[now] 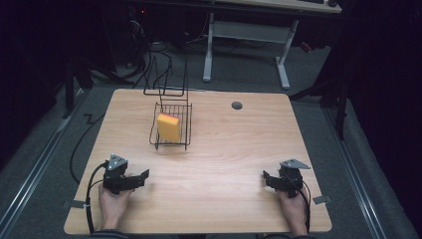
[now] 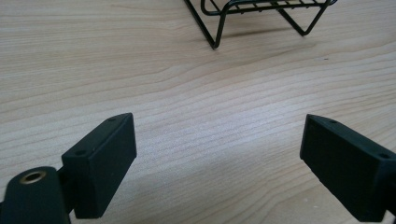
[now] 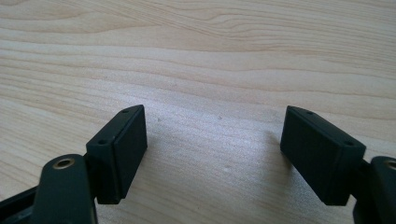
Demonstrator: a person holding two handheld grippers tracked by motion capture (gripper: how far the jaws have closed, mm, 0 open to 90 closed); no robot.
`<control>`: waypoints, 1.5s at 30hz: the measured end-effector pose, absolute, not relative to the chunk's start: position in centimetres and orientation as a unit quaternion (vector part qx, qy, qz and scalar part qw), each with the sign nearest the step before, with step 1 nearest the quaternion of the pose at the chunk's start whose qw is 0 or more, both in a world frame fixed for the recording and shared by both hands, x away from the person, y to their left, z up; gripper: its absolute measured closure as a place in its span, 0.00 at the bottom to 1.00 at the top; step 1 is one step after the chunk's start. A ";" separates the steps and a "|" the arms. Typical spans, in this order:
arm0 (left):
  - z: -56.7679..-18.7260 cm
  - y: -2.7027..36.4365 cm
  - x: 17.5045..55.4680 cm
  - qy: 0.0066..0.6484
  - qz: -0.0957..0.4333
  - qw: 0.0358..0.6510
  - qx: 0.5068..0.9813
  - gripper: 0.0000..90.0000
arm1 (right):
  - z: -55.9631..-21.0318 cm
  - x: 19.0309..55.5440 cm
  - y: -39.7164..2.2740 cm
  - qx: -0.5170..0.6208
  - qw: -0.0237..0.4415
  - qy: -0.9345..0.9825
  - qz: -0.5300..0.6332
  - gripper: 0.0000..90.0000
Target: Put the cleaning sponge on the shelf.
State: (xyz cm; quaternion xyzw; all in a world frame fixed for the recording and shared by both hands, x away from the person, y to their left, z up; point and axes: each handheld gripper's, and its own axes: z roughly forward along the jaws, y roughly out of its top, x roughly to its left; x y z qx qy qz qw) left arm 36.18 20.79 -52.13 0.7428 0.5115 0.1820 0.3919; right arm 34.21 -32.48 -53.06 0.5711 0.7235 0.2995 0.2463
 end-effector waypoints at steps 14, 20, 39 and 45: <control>-53.2 20.4 36.7 0.518 0.195 0.369 0.746 0.13 | -53.1 34.2 -32.5 0.571 0.246 0.723 0.299 0.26; -53.7 20.3 36.9 0.525 0.192 0.365 0.744 0.13 | -53.1 34.2 -32.5 0.571 0.246 0.723 0.300 0.26; -53.7 19.3 36.8 0.518 0.217 0.332 0.758 0.17 | -53.1 34.2 -32.5 0.571 0.246 0.724 0.300 0.26; -53.7 19.3 36.8 0.518 0.217 0.332 0.758 0.17 | -53.1 34.2 -32.5 0.572 0.246 0.723 0.300 0.26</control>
